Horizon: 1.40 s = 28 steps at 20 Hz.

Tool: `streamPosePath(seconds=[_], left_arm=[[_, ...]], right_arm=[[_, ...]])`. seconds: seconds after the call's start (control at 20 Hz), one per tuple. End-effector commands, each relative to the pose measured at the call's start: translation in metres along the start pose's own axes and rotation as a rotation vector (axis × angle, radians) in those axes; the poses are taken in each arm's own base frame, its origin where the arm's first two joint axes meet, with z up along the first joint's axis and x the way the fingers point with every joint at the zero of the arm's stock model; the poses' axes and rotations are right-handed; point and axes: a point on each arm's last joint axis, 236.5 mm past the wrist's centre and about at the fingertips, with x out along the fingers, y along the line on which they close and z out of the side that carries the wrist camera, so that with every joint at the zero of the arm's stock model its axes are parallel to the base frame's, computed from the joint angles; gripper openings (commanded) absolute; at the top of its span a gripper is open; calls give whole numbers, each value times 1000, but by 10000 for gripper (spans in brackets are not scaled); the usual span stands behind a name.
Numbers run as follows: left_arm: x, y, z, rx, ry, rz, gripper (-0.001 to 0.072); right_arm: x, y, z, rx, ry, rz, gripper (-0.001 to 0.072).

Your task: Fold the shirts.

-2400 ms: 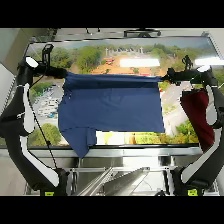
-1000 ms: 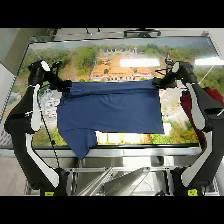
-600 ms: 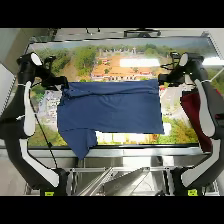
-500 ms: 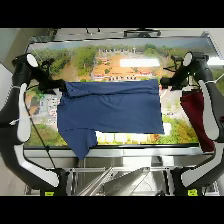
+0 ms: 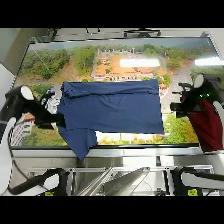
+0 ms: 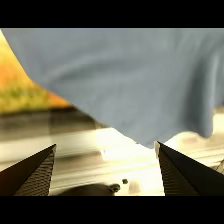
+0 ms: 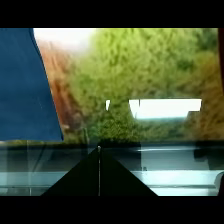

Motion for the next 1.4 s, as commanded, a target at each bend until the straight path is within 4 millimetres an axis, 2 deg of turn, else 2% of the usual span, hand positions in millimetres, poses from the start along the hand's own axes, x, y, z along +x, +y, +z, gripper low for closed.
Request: streamPosePath(seconds=[0.0, 0.1, 0.2, 0.4, 0.45, 0.5, 0.55, 0.6, 0.75, 0.9, 0.95, 1.05, 1.2, 1.3, 1.35], left_arm=[[31, -3, -35, -15, -21, -12, 697], [46, 1, -46, -41, -23, -20, 697], [63, -2, -44, -66, -43, -83, 696], [89, -28, -35, -114, -41, -334, 696], [97, -25, -33, -132, -31, -337, 646], [103, -21, -31, -142, -21, -330, 553], [109, -19, -29, -146, -9, -331, 507], [115, -17, -28, -157, 3, -331, 486], [128, -16, -29, -178, 52, -340, 486], [121, -12, -11, -172, 20, -334, 481], [115, -9, -1, -165, -13, -325, 350], [101, -3, 20, -151, -76, -307, 12], [90, -5, 33, -129, -111, -300, 28], [89, -15, 33, -112, -103, -315, 28], [90, -20, 31, -97, -92, -318, 28]], right_arm=[[5, -9, -31, 41, -57, 6, 17], [9, -8, -34, 45, -76, 13, 16], [11, 0, -30, 49, -89, 47, 12], [10, 2, -22, 55, -125, 61, 12], [9, 2, -22, 60, -128, 61, 12], [8, 2, -20, 60, -137, 61, 12], [7, 2, -18, 60, -154, 61, 12], [5, 2, -15, 60, -171, 61, 12], [2, 2, -9, 62, -201, 61, 12], [0, 2, 2, 92, -247, 64, 12], [-1, 1, 6, 106, -264, 65, 12], [1, 0, 9, 147, -265, 90, 12], [6, -6, 10, 211, -236, 162, 14], [14, -11, 6, 237, -193, 174, 23], [19, -11, 5, 229, -172, 175, 85]])
